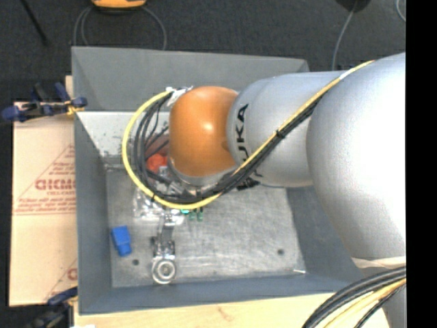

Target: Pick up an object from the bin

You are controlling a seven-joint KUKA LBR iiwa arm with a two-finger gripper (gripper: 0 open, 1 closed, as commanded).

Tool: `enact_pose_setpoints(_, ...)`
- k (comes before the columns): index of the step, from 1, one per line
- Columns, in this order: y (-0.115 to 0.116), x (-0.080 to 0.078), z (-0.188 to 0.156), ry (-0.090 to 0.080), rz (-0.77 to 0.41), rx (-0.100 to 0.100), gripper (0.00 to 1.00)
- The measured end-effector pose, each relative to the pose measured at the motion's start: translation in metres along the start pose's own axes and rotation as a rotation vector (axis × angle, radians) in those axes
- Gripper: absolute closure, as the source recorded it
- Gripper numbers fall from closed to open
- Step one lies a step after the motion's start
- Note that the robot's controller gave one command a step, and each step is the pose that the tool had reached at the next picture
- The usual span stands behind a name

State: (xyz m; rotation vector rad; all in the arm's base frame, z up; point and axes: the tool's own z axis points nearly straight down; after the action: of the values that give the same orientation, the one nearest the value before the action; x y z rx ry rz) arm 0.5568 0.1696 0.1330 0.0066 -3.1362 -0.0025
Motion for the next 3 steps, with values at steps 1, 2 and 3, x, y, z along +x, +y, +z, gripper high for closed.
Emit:
enact_pose_setpoints(1, -0.0030, -0.0135, 0.0138, -0.039, -0.111, -0.009, 0.00)
enact_pose_setpoints(2, -0.0032, -0.0118, 0.0168, -0.031, -0.108, -0.008, 1.00)
enact_pose_setpoints(3, 0.0004, -0.0117, 0.0085, -0.015, -0.071, -0.003, 1.00)
